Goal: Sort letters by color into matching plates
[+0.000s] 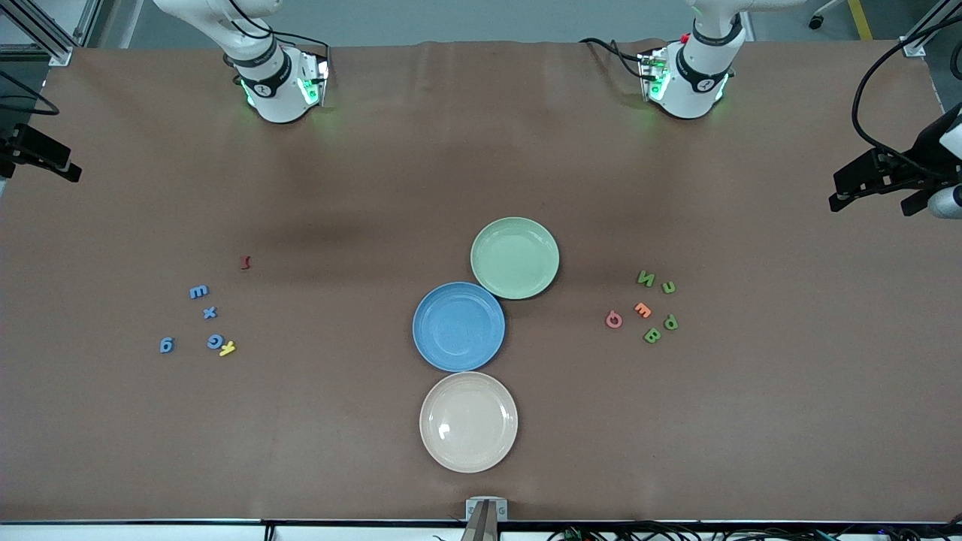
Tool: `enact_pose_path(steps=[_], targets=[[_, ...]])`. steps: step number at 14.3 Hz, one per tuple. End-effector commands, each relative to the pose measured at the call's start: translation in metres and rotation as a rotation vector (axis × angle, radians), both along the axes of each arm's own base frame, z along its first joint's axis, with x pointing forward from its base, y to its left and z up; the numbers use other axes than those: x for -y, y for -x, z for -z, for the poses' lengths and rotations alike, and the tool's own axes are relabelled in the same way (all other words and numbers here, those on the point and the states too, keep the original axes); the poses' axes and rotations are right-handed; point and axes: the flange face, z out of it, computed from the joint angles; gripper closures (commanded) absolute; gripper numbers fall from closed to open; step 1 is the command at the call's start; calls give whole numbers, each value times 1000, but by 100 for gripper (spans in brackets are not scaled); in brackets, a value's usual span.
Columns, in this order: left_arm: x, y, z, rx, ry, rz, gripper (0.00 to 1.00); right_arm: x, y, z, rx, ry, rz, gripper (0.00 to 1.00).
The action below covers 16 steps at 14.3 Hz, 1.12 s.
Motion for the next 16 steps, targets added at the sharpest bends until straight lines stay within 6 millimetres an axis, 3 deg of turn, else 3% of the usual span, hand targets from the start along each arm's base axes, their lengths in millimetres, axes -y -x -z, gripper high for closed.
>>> enact_pose_path(steps=[1, 5, 8, 12, 16], targets=[[-1, 0, -4, 9, 4, 0, 0, 1, 7, -4, 4, 16, -10, 0], [-1, -1, -2, 5, 4, -7, 0, 1, 7, -3, 4, 10, -11, 0], [-3, -3, 10, -25, 1, -13, 0, 3, 7, -3, 5, 5, -11, 0], [0, -20, 86, -160, 1, -15, 0, 3, 5, -3, 15, 4, -48, 0], [13, -54, 195, -238, -11, -43, 0, 6, 5, -3, 7, 2, -31, 0]])
